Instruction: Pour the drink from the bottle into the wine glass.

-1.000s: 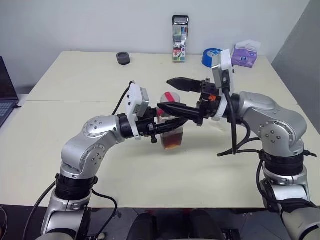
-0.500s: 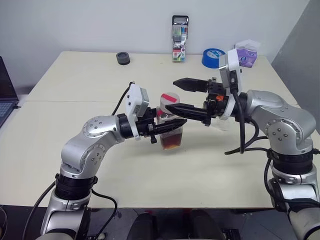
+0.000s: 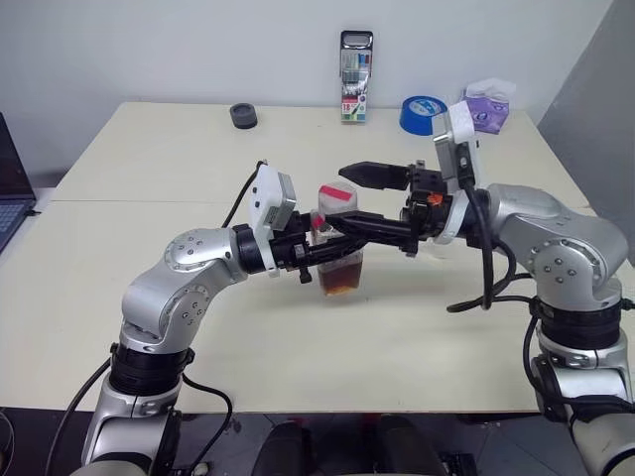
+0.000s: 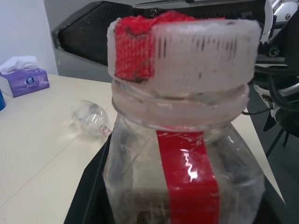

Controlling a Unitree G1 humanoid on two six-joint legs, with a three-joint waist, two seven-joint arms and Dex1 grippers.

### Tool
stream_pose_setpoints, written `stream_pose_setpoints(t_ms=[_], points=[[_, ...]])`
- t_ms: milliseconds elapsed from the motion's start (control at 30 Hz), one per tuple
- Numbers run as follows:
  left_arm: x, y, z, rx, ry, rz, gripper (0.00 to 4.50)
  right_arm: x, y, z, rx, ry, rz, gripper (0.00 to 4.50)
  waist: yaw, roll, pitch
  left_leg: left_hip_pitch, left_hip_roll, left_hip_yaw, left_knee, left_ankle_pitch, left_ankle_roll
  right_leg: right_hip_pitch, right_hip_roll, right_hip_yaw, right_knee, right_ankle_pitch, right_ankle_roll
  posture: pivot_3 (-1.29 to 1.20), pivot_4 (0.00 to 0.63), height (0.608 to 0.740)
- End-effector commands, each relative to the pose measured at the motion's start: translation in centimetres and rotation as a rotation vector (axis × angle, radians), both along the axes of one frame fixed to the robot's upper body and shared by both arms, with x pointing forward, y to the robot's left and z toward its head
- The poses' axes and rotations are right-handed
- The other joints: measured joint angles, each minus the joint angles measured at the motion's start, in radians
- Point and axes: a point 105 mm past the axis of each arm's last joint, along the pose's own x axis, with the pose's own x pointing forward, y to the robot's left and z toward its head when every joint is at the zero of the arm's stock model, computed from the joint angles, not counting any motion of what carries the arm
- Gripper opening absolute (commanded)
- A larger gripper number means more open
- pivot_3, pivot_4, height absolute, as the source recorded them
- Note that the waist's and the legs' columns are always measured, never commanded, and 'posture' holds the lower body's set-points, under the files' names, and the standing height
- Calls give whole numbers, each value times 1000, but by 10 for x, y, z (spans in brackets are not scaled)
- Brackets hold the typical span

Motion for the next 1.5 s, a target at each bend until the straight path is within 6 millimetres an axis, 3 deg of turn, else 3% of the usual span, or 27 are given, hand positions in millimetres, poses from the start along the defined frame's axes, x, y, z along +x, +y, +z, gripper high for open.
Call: stream_pose_setpoints(t_ms=[33,533,867,1167,1467,1500], points=[[-4,-2,15,-16,-76,-14,1804,0,7,9,39,-57,-9,4466,0,0,0,0,0,0,0,0,0,0,0,0,0,0,0,0,150,740],[-6,-2,15,-15,-78,-17,1804,11,-8,8,30,-76,-73,4466,0,0,0,0,0,0,0,0,-1,0,0,0,0,0,0,0,150,740],[-5,-3,14,-14,-82,-21,1804,-3,-13,7,1,-51,-24,4466,1,0,0,0,0,0,0,0,0,0,0,0,0,0,0,0,150,740],[-6,-3,13,-15,-84,-20,1804,-10,0,7,31,-14,30,4466,0,0,0,0,0,0,0,0,0,0,0,0,0,0,0,0,150,740],[-6,-2,13,-12,-83,-12,1804,-4,6,11,73,-12,17,4466,0,0,0,0,0,0,0,0,-1,0,0,0,0,0,0,0,150,740],[-6,-2,13,-12,-83,-11,1804,-4,6,12,76,-17,12,4107,0,0,0,0,0,0,0,0,-1,0,0,0,0,0,0,0,150,740]])
